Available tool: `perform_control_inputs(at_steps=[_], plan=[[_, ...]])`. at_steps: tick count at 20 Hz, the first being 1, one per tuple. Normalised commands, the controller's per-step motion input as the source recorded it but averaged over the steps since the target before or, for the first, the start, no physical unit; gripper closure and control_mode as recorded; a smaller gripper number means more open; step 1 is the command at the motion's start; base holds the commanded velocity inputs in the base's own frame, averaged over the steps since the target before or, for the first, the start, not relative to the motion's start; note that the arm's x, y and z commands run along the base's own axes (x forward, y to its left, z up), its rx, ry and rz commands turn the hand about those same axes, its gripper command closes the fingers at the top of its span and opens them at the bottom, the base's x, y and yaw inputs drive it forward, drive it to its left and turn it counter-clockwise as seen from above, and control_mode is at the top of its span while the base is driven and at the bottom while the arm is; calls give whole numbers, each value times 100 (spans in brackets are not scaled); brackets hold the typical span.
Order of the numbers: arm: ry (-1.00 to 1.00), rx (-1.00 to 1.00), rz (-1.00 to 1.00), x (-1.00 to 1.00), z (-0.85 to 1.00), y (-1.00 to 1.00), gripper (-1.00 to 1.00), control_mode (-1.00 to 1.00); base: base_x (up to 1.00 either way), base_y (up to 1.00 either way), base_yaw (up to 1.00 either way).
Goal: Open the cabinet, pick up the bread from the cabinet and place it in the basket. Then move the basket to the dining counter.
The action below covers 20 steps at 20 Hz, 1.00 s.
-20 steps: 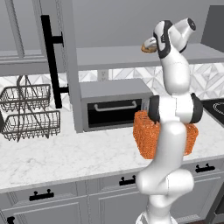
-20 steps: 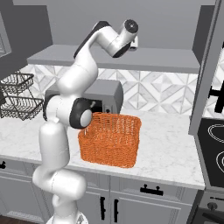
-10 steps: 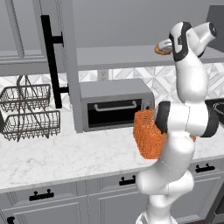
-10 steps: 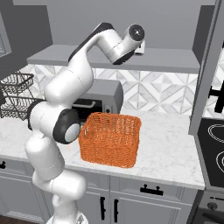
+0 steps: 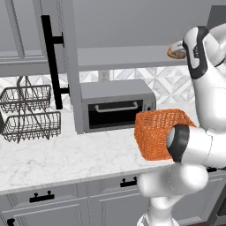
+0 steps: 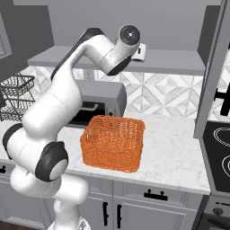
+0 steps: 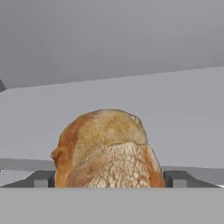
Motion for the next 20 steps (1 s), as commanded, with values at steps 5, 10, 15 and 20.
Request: perform_control_inputs(at_steps=[5,10,15,20], plan=[[11,0,-8,-100,-15,4,100,-100,0,0,0],[17,0,-6,-100,-29,0,100,-100,0,0,0],[32,-1,-2,-98,-33,2,100,-100,0,0,0],[25,-2,0,-84,-71,0,100,-100,0,0,0]])
